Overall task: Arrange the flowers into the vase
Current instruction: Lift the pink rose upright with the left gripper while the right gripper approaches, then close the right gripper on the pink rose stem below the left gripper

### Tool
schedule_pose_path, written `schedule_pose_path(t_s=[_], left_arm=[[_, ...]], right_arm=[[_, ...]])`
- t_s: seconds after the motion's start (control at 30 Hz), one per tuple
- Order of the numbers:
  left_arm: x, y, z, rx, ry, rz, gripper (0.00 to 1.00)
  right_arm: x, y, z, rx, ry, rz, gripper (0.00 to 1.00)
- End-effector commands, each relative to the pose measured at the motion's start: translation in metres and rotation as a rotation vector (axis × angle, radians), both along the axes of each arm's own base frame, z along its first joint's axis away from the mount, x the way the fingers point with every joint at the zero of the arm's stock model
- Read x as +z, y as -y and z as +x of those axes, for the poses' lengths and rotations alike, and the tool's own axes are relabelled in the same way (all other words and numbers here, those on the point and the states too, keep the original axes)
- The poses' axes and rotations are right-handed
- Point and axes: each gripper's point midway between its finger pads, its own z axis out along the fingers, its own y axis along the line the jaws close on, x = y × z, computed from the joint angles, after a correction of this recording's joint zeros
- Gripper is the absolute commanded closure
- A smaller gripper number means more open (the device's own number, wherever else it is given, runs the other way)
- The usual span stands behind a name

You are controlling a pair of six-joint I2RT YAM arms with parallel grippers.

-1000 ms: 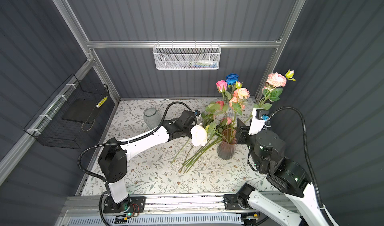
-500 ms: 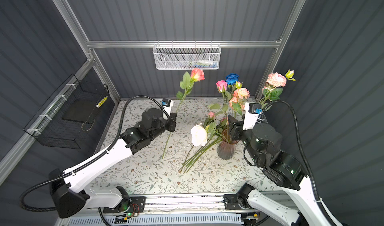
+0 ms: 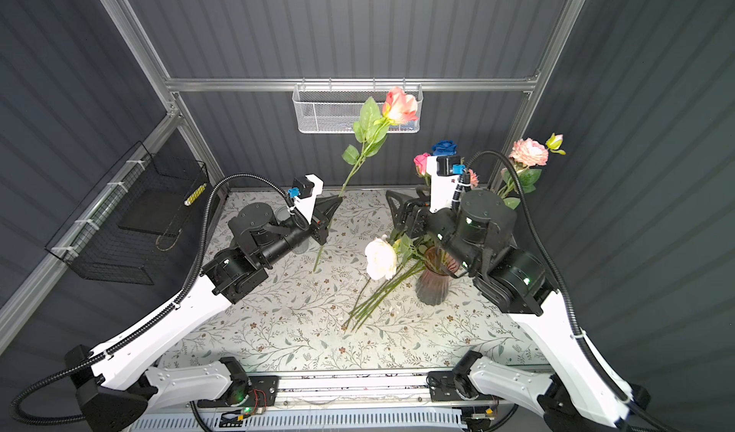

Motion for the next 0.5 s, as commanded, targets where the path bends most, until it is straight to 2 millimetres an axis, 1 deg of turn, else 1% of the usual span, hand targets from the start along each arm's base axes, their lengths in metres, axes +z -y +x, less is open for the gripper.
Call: schedule_pose_path(t_s=[0.0,0.03,0.07,0.1,0.13,0.27,0.33,0.43,0.47], left_arm=[[0.04,0.012,-0.018,-0.115,0.109,-0.037,1.0],[0.043,0.015,-0.019,-0.13,0.107,-0.04,1.0],[0.041,0.018,-0.018,-0.143,0.097,-0.038,1.0],[0.055,0.019,-0.021,-0.157,0.113,-0.062,1.0],[0.056,0.021,-0.021,-0.166,0.111,-0.065,1.0],[0.053,0.028,-0.019,-0.186,0.089,-0.08,1.0],[0.053,0.031,-0.019,-0.2,0.084,-0.089,1.0],[0.051,0.037,-0.02,-0.229,0.07,-0.093,1.0],[0.051,0.039,-0.021,-0.238,0.067,-0.092,1.0]], right_arm=[[0.025,-0.018,-0.004,0.1,0.05,0.072,0.2],[0.028,-0.02,-0.004,0.104,0.054,0.084,0.2],[0.022,-0.029,0.004,0.114,0.037,0.075,0.2],[0.02,-0.034,0.007,0.127,0.026,0.074,0.2],[0.025,-0.037,0.007,0.14,0.04,0.087,0.2],[0.028,-0.046,0.012,0.158,0.048,0.121,0.23],[0.026,-0.052,0.015,0.174,0.037,0.126,0.24],[0.024,-0.059,0.019,0.191,0.028,0.129,0.28],[0.023,-0.059,0.022,0.182,0.026,0.126,0.32]])
